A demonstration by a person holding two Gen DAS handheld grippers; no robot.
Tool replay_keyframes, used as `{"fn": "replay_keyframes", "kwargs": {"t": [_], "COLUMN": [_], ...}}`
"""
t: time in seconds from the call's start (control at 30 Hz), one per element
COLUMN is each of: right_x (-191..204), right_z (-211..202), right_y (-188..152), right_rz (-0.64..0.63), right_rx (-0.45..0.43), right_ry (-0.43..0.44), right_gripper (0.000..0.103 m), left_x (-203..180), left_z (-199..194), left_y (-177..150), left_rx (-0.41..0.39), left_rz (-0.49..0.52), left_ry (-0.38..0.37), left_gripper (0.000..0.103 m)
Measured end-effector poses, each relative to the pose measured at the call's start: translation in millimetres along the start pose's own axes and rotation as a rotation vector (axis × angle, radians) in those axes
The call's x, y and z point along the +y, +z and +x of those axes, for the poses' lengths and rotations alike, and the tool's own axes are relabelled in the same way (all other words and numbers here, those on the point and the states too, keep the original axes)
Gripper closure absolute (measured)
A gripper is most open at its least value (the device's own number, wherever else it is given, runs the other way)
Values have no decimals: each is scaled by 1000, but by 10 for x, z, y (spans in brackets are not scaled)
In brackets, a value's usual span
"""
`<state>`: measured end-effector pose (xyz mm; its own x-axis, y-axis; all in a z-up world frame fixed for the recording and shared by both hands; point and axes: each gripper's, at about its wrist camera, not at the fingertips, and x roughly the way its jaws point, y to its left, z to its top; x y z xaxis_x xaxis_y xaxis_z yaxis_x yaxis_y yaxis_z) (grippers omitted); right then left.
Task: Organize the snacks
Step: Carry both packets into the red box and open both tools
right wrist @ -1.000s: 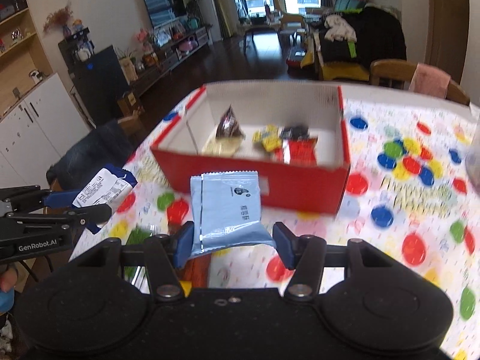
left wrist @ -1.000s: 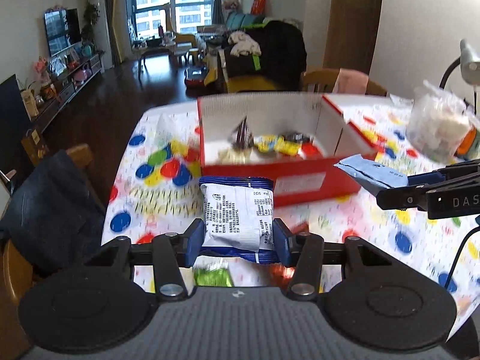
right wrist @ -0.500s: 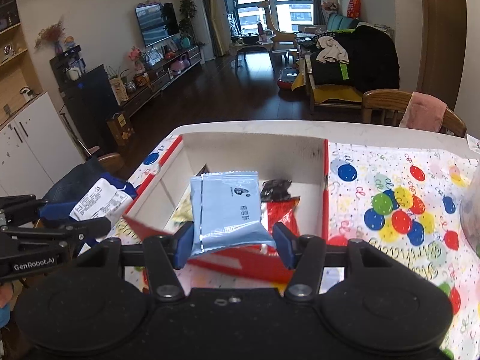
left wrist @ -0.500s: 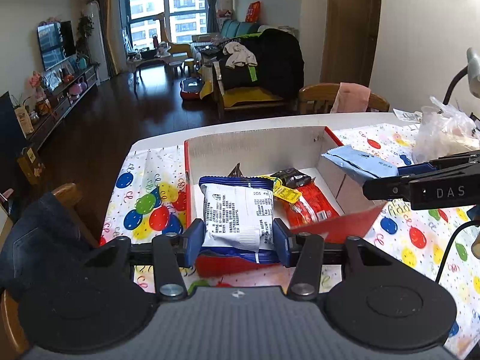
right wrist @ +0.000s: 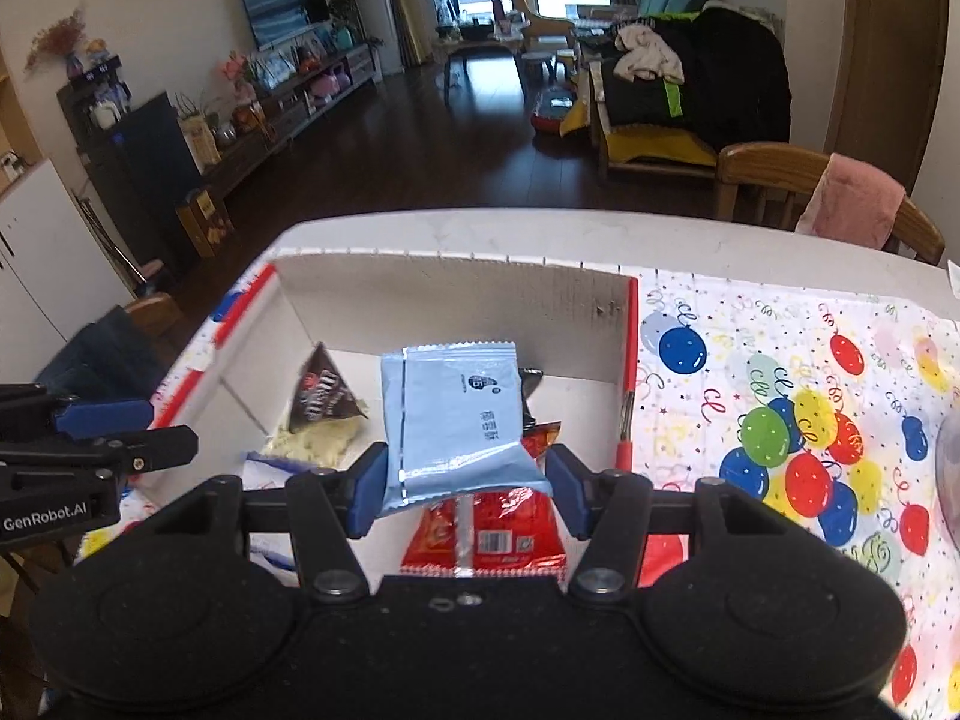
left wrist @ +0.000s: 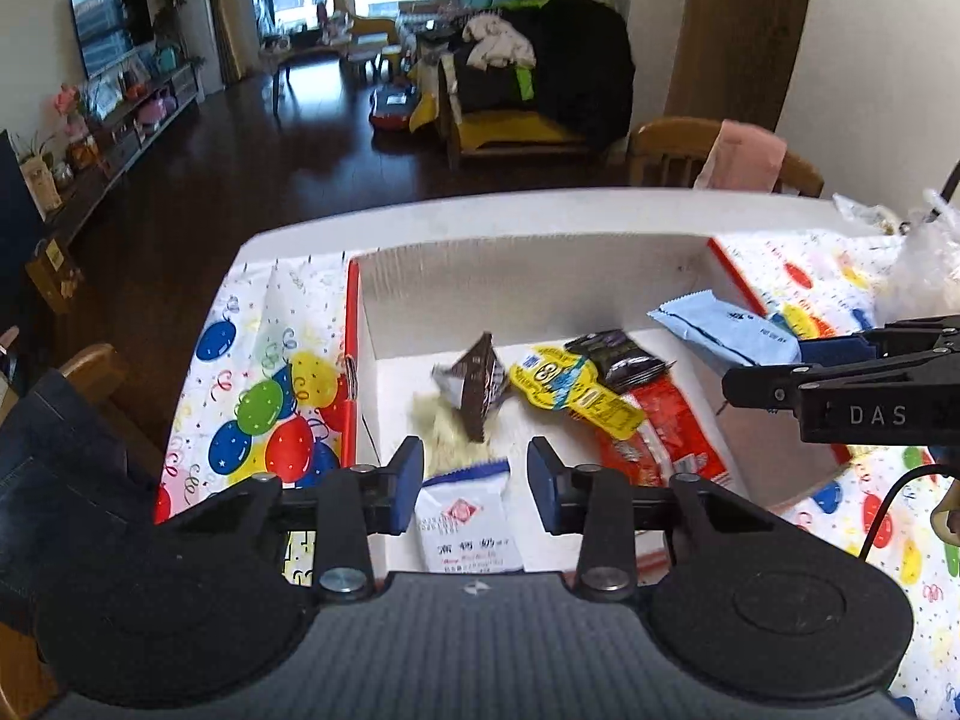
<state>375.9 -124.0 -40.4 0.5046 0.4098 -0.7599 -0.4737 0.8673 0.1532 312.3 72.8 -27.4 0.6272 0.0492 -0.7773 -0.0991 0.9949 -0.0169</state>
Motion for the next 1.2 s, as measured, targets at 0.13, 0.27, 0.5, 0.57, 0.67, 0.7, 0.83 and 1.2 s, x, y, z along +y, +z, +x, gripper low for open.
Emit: {"fn": "replay_keyframes", "kwargs": {"t": [0.13, 0.27, 0.5, 0.57, 0.67, 0.7, 0.83, 1.2], "right_x": [8, 33, 126, 110, 76, 76, 82, 283], "right_z": [245, 494, 660, 662, 621, 597, 466, -51], "right_y": [49, 64, 31, 44, 56, 53, 44, -37], "right_rz": [-22, -39, -132, -129, -116, -117, -111, -113], "right_rx": [43, 85, 99, 100, 104, 101, 91, 16], "right_ry": [-4, -17, -66, -59, -38, -39, -16, 35], "right_gripper": [47, 47, 47, 47, 47, 47, 46, 39], "left_x": [75, 64, 10, 1, 0, -2, -11, -15], "left_z": [171, 266, 322, 324, 296, 283, 206, -96], "left_y": [28, -1, -52, -61, -71, -72, -87, -178], "left_rx": [43, 65, 74, 75, 70, 67, 55, 6], "left_rz": [-37, -34, -20, -20, -26, -26, -24, -18], "left_ry": [3, 7, 7, 11, 6, 7, 5, -6], "left_gripper": [66, 66, 66, 66, 66, 66, 66, 62]}}
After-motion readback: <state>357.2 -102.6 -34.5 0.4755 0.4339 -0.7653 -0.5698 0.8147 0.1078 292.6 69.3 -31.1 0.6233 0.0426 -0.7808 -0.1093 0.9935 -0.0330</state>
